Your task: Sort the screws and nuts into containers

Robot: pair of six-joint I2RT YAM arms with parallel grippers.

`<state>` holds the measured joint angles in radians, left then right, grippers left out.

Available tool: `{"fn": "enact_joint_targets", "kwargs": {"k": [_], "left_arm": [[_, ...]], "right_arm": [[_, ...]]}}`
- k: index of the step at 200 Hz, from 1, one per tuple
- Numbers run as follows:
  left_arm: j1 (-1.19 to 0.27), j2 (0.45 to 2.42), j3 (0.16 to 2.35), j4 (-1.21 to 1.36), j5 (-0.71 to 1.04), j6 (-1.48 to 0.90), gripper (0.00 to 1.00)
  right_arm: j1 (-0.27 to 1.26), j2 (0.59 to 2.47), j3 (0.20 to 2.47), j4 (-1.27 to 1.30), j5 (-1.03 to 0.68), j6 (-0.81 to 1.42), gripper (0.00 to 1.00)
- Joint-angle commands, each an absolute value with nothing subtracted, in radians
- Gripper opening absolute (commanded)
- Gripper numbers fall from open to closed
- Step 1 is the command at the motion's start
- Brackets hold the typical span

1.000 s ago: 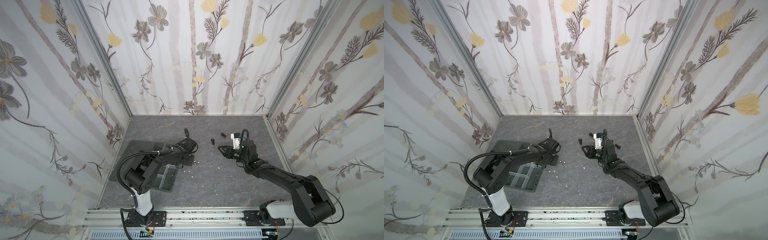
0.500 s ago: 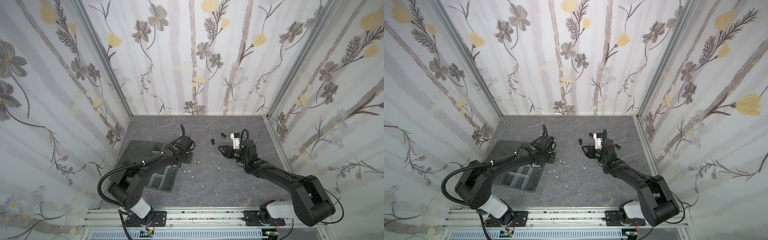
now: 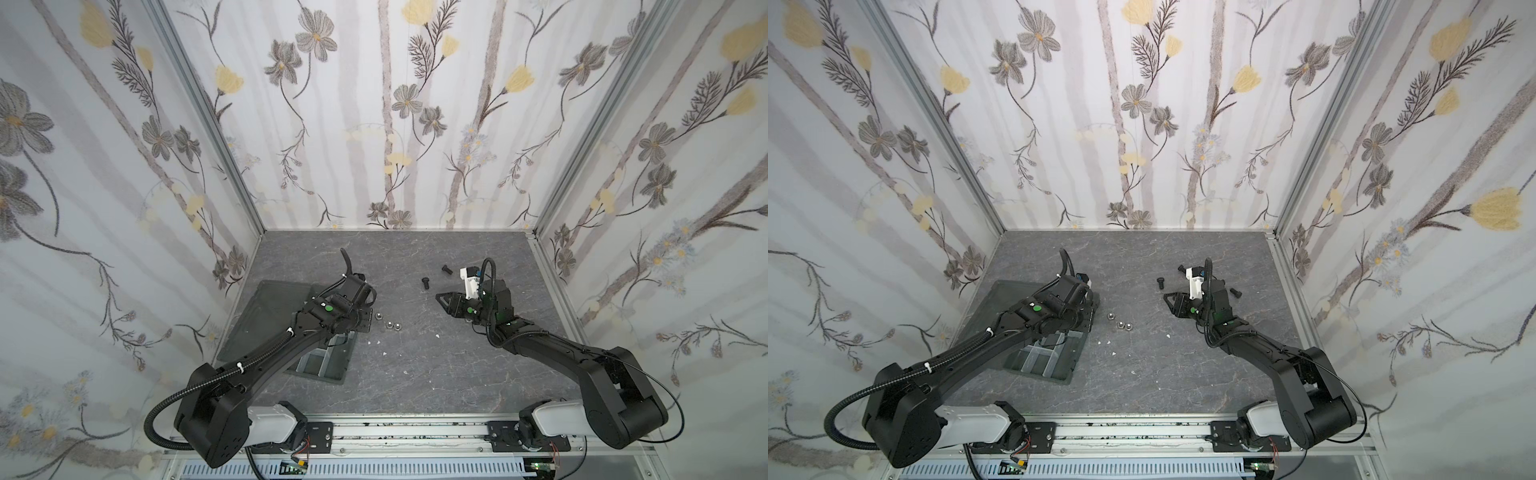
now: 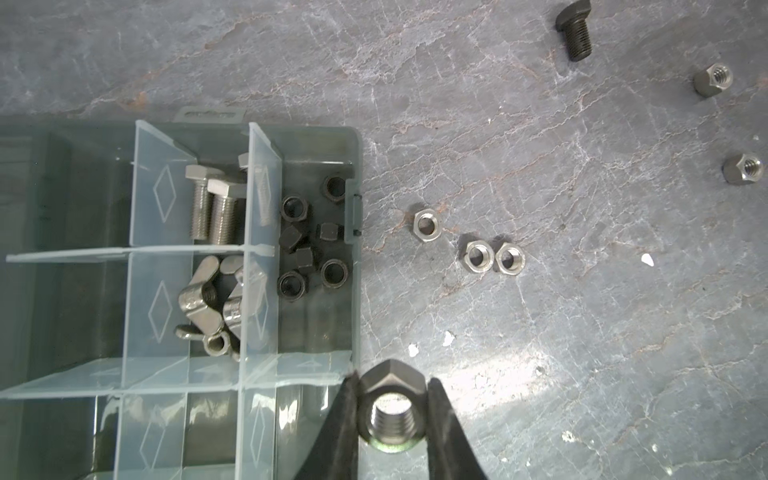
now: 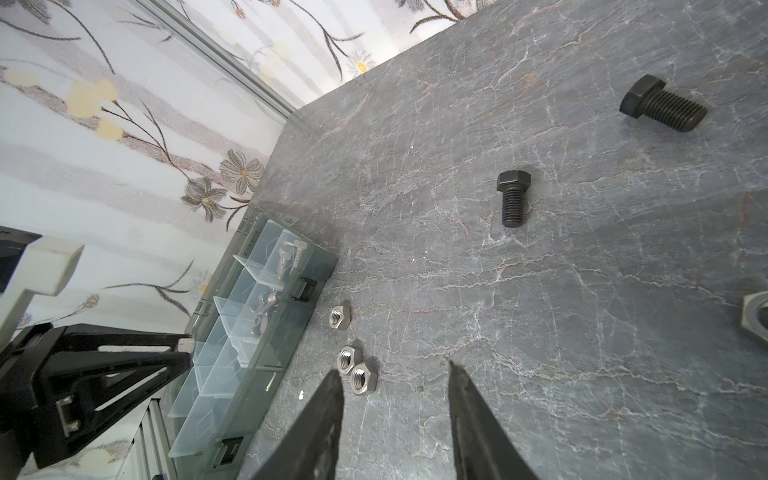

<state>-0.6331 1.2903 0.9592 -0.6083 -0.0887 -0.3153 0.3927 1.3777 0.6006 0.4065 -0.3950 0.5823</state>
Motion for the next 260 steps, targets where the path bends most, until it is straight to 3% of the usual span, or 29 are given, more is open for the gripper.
{"fn": "enact_joint_targets", "kwargs": {"k": [1,102,177,204,260], "left_arm": [[-0.633,1.263,0.948,-0.668,-0.113,-0.351,0.22],[-0.632,1.184,0.990,-0.835,-0.116,-0.423,0.22],[-0.620,1.216,0.862,-0.841,-0.077,-0.480,0.22],[-0.612,1.241,0.864,-0.852,-0.086,-0.482,0.35],[-0.568,1.245,0.869,-0.850,-0.075,-0.473,0.51]], "right_arm": [[0.394,1.381,0.603,0.435,-0.415,0.580,0.43],[0.403,1.372,0.591,0.473,-0.446,0.604,0.43],[0.408,1.333,0.582,0.471,-0.442,0.605,0.43],[0.413,1.339,0.581,0.475,-0.443,0.606,0.43],[0.426,1.342,0.595,0.447,-0.427,0.587,0.44]]}}
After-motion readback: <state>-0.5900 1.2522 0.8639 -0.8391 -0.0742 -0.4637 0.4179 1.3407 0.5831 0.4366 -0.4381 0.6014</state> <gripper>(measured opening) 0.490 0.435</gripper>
